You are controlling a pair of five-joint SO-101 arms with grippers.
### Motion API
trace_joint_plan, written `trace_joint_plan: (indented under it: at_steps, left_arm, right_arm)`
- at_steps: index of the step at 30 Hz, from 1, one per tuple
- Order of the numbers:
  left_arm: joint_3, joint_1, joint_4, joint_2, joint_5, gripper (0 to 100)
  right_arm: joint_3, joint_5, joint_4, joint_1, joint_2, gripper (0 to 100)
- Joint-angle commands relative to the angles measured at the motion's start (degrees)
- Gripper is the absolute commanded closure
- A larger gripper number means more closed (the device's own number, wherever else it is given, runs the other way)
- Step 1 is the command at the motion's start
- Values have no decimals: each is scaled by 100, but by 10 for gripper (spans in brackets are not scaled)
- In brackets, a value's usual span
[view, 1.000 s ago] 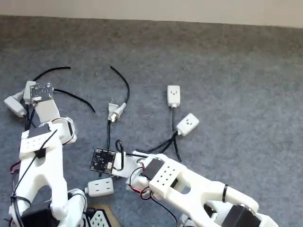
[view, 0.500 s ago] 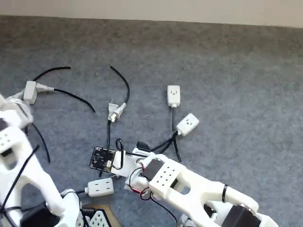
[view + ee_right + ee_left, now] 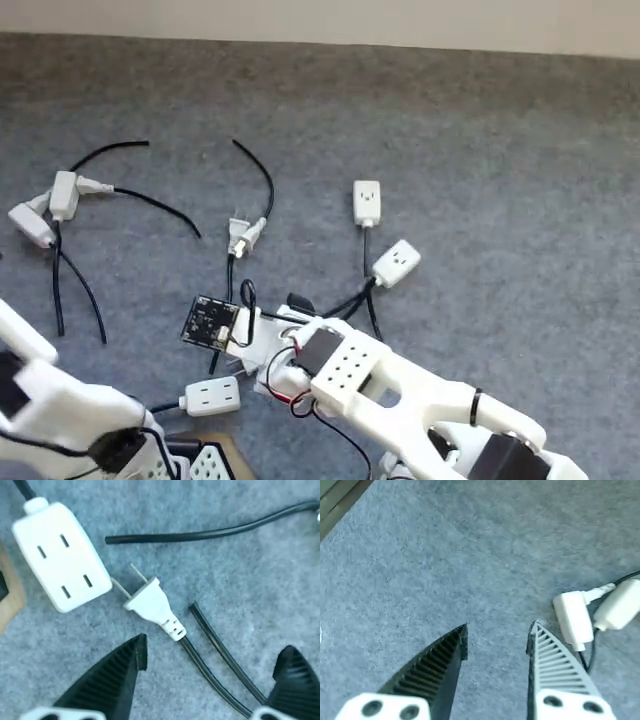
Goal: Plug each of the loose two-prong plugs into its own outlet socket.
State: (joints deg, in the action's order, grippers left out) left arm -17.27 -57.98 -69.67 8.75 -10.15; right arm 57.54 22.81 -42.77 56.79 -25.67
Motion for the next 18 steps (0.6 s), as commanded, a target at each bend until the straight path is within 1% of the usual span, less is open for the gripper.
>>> trace_joint_plan:
  at_steps: [1, 6, 8, 11, 14, 16, 18]
  left_arm:
    - [-1288, -110, -352, 831, -237, 793]
    - [-1745, -119, -316, 1420, -334, 793]
    - [-1842, -145, -308, 1525, -334, 793]
    - [-1877, -215, -299, 1604, -466, 793]
    - [-1851, -215, -299, 1622, -563, 793]
    - [-1851, -215, -299, 1622, -580, 793]
    - [-1851, -207, -299, 1622, -580, 793]
  right_arm:
    - [-347, -62, 4, 154, 382, 610]
    - [-971, -18, 198, 180, 1736, 610]
    - [-1191, 132, 180, 163, 2167, 610]
    - [-1323, 246, 180, 110, 2404, 610]
    - [-1323, 246, 163, 40, 2299, 614]
    - [-1314, 246, 57, 13, 2167, 673]
    - [-1314, 255, -233, 13, 2009, 796]
